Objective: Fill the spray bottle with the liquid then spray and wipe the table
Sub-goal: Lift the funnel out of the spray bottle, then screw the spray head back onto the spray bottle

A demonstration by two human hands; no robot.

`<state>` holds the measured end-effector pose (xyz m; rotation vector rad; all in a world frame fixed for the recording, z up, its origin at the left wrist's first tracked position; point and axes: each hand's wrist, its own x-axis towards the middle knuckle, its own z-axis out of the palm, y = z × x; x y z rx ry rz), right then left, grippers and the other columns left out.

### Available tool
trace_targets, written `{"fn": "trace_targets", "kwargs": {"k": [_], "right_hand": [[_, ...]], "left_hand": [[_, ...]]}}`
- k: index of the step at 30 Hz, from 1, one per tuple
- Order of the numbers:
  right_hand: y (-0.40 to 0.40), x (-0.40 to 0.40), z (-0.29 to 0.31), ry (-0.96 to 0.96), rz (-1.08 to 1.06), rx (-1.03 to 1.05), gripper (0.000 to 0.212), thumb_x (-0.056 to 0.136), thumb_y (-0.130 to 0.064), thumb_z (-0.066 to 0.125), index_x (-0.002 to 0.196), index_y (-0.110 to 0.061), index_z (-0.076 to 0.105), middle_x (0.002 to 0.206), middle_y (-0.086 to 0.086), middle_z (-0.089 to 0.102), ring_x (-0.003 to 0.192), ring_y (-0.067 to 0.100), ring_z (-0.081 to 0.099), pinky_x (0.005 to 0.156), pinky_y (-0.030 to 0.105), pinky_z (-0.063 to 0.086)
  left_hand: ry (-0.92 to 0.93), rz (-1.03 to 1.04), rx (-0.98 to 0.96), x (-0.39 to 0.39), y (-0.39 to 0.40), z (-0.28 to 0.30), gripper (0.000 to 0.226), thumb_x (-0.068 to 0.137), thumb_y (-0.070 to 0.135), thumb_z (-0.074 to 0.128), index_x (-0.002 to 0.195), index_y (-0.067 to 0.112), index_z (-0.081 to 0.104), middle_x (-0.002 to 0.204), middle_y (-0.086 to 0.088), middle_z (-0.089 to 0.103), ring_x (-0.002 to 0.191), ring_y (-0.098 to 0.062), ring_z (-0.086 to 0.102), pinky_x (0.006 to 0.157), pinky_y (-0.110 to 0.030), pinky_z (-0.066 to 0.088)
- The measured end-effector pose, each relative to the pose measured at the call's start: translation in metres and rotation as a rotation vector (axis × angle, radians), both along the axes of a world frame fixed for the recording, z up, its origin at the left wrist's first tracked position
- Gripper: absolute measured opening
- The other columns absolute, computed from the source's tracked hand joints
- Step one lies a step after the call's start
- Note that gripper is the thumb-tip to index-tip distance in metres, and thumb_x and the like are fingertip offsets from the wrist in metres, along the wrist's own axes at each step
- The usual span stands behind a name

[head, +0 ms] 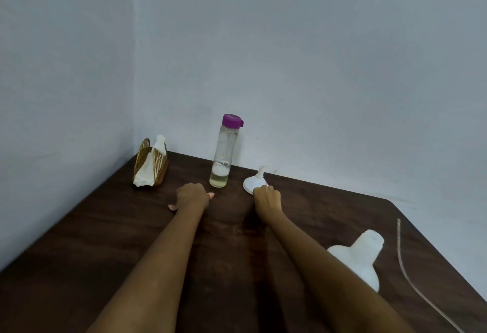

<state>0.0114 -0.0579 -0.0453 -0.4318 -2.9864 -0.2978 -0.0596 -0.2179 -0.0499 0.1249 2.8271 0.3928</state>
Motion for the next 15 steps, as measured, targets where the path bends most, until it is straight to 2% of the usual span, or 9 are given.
{"fn": "trace_targets", "kwargs": {"k": [4,7,8,10,12,15], "right_hand": [[-0.011,0.016,0.022,0.044,0.052,-0.022,0.027,0.089,0.004,0.049,0.115,-0.003,0.057,0.134,0.021,0.050,0.110,0.029,0.058,0.077,0.031,0.042],[-0.017,0.036,0.050,0.072,0.075,-0.054,0.030,0.090,-0.004,0.052,0.120,-0.002,0.055,0.128,0.020,0.056,0.109,0.031,0.059,0.083,0.033,0.046],[-0.018,0.043,0.060,0.097,0.076,-0.079,0.031,0.090,-0.007,0.052,0.120,-0.001,0.055,0.124,0.019,0.058,0.109,0.032,0.059,0.086,0.035,0.047],[-0.021,0.060,0.080,0.152,0.084,-0.122,0.028,0.090,-0.011,0.051,0.114,-0.001,0.060,0.117,0.017,0.063,0.106,0.033,0.061,0.085,0.035,0.047],[-0.017,0.079,0.095,0.214,0.092,-0.171,0.027,0.088,-0.011,0.051,0.110,-0.003,0.064,0.110,0.015,0.066,0.101,0.033,0.063,0.081,0.033,0.047],[-0.007,0.110,0.113,0.330,0.134,-0.236,0.031,0.089,-0.010,0.048,0.117,-0.007,0.061,0.111,0.013,0.066,0.103,0.031,0.062,0.082,0.034,0.046]], "left_hand": [[-0.030,0.027,0.135,0.008,-0.013,0.007,0.070,0.095,0.054,0.038,0.142,0.002,0.039,0.144,-0.019,0.043,0.132,-0.031,0.044,0.109,-0.039,0.039],[-0.016,-0.008,0.316,0.022,-0.030,0.007,0.078,0.097,0.047,0.041,0.153,0.007,0.005,0.155,-0.022,0.022,0.143,-0.035,0.025,0.115,-0.043,0.027],[0.009,-0.022,0.355,0.031,-0.033,0.004,0.080,0.097,0.044,0.044,0.153,0.006,0.001,0.155,-0.023,0.019,0.144,-0.036,0.023,0.116,-0.045,0.025],[0.067,-0.072,0.357,0.053,-0.033,0.001,0.079,0.096,0.041,0.047,0.152,0.005,0.005,0.154,-0.022,0.022,0.142,-0.036,0.026,0.115,-0.051,0.026],[0.142,-0.152,0.320,0.080,-0.024,0.000,0.072,0.096,0.037,0.049,0.151,0.005,0.015,0.150,-0.018,0.033,0.138,-0.034,0.034,0.113,-0.055,0.027],[0.213,-0.282,0.317,0.121,-0.001,0.011,0.065,0.095,0.031,0.052,0.149,0.008,0.024,0.140,-0.010,0.047,0.132,-0.027,0.043,0.113,-0.055,0.024]]}}
